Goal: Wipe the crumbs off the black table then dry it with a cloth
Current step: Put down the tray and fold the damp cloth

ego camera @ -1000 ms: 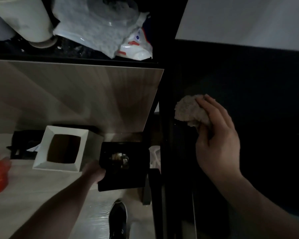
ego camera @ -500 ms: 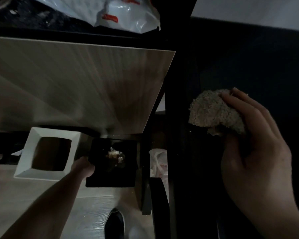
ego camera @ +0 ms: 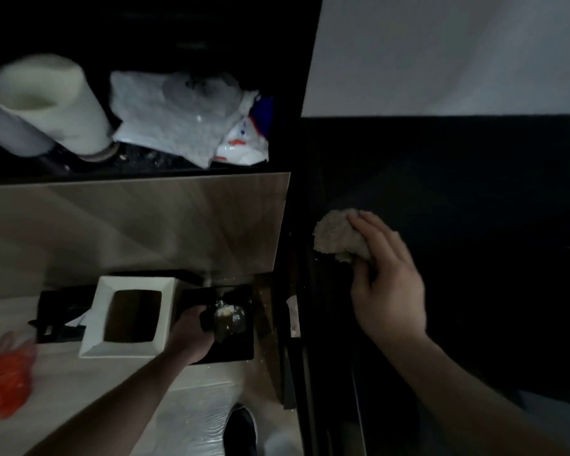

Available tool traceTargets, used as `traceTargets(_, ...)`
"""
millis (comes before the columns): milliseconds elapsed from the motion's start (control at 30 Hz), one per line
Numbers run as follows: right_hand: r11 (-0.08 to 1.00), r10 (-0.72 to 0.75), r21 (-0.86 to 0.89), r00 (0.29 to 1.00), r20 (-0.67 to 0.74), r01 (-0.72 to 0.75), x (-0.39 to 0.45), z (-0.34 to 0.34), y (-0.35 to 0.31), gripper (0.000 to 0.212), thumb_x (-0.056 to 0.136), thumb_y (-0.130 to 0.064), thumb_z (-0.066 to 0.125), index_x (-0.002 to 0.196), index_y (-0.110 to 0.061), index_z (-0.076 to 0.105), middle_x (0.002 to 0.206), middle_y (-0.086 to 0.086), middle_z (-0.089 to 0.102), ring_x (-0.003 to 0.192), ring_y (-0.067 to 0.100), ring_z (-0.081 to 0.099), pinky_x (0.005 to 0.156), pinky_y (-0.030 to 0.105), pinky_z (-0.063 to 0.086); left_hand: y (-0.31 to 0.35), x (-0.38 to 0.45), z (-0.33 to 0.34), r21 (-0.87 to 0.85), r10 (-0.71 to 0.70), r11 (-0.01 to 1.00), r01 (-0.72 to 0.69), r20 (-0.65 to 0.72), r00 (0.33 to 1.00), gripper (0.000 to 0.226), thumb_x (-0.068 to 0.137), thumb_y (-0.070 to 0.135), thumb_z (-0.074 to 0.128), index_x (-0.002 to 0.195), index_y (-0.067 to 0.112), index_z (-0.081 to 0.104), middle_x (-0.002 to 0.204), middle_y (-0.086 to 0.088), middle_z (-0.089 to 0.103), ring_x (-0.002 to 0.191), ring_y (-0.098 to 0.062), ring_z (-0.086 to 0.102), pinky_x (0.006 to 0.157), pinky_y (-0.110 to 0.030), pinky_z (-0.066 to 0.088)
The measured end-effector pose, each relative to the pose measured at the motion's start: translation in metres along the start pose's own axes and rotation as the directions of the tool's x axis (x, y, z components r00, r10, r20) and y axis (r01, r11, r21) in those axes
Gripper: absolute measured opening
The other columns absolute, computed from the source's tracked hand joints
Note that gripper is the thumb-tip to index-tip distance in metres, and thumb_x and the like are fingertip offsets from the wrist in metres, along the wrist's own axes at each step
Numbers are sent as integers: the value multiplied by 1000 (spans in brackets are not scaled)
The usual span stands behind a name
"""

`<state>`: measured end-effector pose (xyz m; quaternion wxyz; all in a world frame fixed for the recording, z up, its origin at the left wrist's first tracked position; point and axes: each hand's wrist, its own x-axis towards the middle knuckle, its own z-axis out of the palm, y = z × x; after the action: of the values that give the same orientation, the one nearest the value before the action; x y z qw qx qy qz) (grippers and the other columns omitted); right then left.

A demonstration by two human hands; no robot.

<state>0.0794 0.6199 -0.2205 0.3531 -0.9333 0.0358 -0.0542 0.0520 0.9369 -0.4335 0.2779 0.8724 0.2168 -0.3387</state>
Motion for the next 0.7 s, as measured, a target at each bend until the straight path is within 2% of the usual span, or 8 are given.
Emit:
traceTargets(67,999,39,-10,999,18,-39,-7,-4,-6,62,98,-2,57,153,-30,49,159,-13,46,152,7,34,129,44,25,24,-40,-23,-91,92,991,-95,-29,995,55,93,19,66,146,14,54,144,-12,61,131,-29,61,107,-40,50)
traceTargets(167,984,174,26,977,121,-179,-37,-17,-22,62,100,-4,53,154,-33,48,163,-14,41,156,6,24,132,35,14,56,-110,-62,-176,230,953,-244,-96,968,40,95,14,67,134,21,64,137,-7,66,125,-23,64,105,-36,51)
traceTargets(233,972,225,20,952,209,-235,-68,-32,-33,60,100,-8,52,153,-35,49,163,-13,41,156,7,24,130,34,20,72,-159,-86,-170,369,906,-388,-133,920,37,94,11,67,124,32,64,132,1,68,121,-15,65,104,-39,54)
traceTargets(333,955,268,39,914,306,-293,-116,-66,-50,50,101,-16,53,148,-36,54,155,-12,50,147,10,43,121,32,38,93,-231,-107,-147,547,808,-570,-172,819,37,93,8,69,119,34,65,127,11,67,118,-8,65,101,-38,57)
traceTargets(400,927,328,78,893,307,-367,-145,-93,-63,43,102,-18,55,139,-41,58,142,-15,52,128,4,55,112,29,48,108,-282,-111,-132,613,769,-626,-126,780,34,92,8,69,119,29,70,127,16,65,119,-3,63,103,-34,55)
traceTargets(500,915,359,104,902,239,-391,-186,-133,-82,41,100,-18,59,127,-49,56,123,-17,49,109,-3,59,100,26,53,123,-349,-99,-171,688,717,-676,11,726,39,90,12,70,121,35,69,127,25,63,121,4,60,105,-29,54)
traceTargets(600,882,414,156,889,193,-445,-212,-172,-89,41,99,-12,61,126,-43,65,117,-21,57,109,-9,59,98,20,53,143,-392,-81,-177,719,691,-701,67,692,41,91,18,71,125,41,65,128,30,59,121,7,59,102,-25,55)
traceTargets(700,854,438,225,882,174,-468,-234,-211,-89,40,96,-11,64,123,-40,71,112,-19,69,106,-3,67,93,28,58,170,-430,-68,-195,692,719,-667,110,713,45,93,22,70,131,43,58,129,31,55,120,7,57,96,-22,57)
